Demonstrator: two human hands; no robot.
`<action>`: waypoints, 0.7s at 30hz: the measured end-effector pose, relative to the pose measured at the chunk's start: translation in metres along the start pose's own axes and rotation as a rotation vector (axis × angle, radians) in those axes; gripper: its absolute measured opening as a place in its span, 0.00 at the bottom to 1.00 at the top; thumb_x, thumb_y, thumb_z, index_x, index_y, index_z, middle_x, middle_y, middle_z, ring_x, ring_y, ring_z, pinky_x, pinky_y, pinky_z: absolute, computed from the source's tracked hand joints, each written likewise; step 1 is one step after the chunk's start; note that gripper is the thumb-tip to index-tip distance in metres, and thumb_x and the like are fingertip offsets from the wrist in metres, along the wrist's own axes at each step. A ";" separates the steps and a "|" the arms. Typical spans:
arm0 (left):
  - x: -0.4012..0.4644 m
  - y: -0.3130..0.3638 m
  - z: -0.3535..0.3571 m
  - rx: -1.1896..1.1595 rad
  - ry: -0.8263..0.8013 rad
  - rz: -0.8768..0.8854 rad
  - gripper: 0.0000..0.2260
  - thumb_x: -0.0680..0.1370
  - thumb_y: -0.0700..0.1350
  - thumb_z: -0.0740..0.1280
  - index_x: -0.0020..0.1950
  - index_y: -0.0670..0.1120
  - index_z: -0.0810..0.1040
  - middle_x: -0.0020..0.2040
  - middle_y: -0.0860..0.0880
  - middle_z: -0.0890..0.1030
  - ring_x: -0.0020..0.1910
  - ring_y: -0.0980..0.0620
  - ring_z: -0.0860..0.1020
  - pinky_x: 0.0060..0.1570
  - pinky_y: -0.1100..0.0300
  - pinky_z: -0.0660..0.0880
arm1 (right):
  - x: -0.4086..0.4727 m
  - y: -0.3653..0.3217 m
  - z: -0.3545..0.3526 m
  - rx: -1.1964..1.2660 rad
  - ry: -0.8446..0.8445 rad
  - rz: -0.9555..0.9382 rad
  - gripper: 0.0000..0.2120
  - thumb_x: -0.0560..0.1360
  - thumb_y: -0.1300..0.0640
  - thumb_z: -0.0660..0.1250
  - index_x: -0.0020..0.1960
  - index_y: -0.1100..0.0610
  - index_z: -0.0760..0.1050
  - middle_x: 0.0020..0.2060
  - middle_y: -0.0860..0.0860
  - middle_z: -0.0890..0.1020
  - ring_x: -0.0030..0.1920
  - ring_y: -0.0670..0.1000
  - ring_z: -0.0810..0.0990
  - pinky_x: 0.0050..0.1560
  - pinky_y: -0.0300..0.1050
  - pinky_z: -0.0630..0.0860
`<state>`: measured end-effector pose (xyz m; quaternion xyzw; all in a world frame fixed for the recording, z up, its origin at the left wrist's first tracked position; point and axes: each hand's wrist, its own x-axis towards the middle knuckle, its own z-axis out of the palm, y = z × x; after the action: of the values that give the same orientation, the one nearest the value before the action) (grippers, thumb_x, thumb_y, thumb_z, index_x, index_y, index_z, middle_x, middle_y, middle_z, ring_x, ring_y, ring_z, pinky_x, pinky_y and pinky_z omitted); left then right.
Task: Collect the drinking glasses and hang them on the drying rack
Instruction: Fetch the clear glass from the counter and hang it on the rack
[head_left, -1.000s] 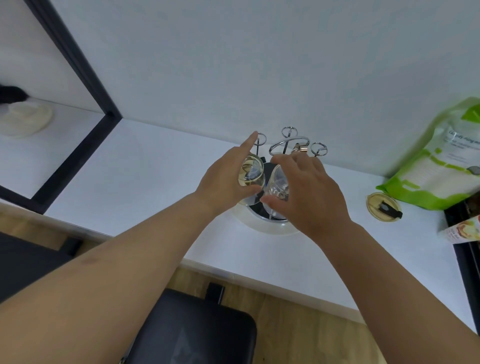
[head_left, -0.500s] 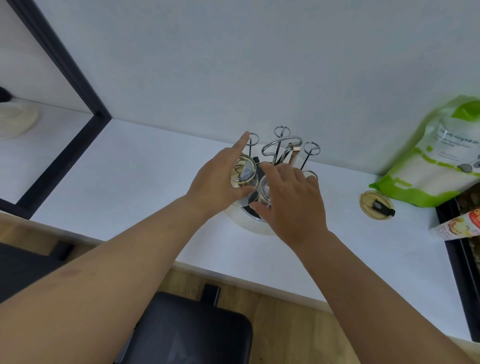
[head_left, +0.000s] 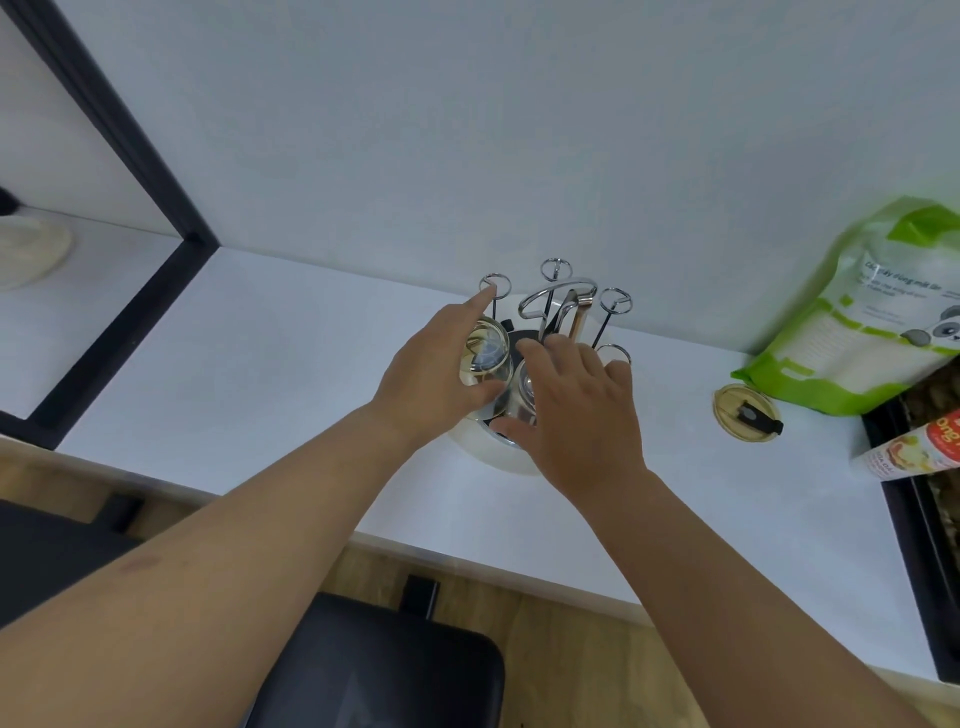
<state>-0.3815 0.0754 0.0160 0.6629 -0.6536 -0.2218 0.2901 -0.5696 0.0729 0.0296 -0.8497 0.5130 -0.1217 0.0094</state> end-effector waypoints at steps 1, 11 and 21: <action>0.000 0.001 0.000 0.014 0.000 0.006 0.44 0.73 0.51 0.79 0.83 0.60 0.58 0.66 0.55 0.73 0.64 0.53 0.74 0.59 0.60 0.72 | 0.000 0.000 -0.002 0.002 -0.021 0.000 0.41 0.67 0.37 0.80 0.73 0.54 0.72 0.66 0.56 0.79 0.64 0.61 0.79 0.58 0.59 0.70; -0.016 0.038 -0.042 0.008 0.078 0.021 0.40 0.73 0.58 0.77 0.80 0.62 0.62 0.76 0.61 0.69 0.75 0.57 0.66 0.67 0.59 0.65 | 0.000 0.004 -0.063 0.157 -0.102 0.033 0.49 0.64 0.34 0.81 0.79 0.47 0.66 0.79 0.53 0.66 0.78 0.57 0.65 0.64 0.62 0.72; -0.019 0.183 -0.154 -0.059 0.125 0.189 0.23 0.80 0.59 0.69 0.75 0.58 0.73 0.72 0.61 0.75 0.73 0.59 0.70 0.72 0.56 0.67 | -0.008 0.011 -0.240 0.319 0.088 0.124 0.38 0.72 0.37 0.75 0.78 0.45 0.68 0.75 0.51 0.70 0.74 0.54 0.68 0.72 0.60 0.69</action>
<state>-0.4134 0.1128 0.2507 0.6021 -0.6870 -0.1709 0.3691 -0.6346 0.1014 0.2594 -0.7978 0.5387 -0.2377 0.1295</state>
